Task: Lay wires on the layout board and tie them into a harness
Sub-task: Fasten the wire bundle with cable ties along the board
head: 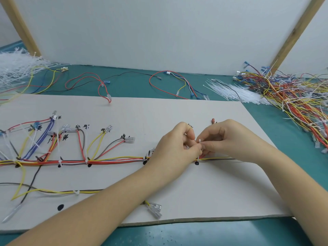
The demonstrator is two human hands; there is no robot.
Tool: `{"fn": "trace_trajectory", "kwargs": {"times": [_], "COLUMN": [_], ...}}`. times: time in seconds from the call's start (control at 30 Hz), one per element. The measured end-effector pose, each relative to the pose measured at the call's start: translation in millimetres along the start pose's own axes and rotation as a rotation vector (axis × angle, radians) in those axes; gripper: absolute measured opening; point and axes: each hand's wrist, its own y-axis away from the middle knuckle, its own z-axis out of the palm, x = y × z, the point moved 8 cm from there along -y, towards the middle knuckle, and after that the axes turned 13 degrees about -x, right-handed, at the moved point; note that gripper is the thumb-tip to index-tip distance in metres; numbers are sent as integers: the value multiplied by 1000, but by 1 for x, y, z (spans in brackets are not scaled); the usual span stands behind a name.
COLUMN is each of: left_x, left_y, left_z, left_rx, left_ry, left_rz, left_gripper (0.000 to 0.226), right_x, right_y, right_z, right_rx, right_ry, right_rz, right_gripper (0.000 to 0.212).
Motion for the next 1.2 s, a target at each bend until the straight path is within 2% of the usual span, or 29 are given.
{"fn": "trace_trajectory", "kwargs": {"times": [0.3,0.47,0.6,0.87,1.03,1.2], "left_x": [-1,0,2,2,-3,-1], "left_y": [0,1,1,-1,-5,-7], "left_z": [-1,0,-1,-2,-7,-6], "left_rx": [7,11,31,47,20,-7], "left_ry": [-6,-5,-32,-65,-14,-95], "left_rz": [-2,6,21,24,-1,10], "left_gripper": [27,28,27,27,15,19], "right_x": [-3,-3,-2,4,-6,-18], "right_y": [2,3,3,3,3,8], "right_z": [1,0,1,-2,-10,-9], "right_rx": [-6,-3,-38,-20,99,170], "right_ry": [41,145,-35,-274,64,310], "right_rz": [15,6,-8,-12,-64,-126], "right_gripper": [13,14,18,7,14,15]}}
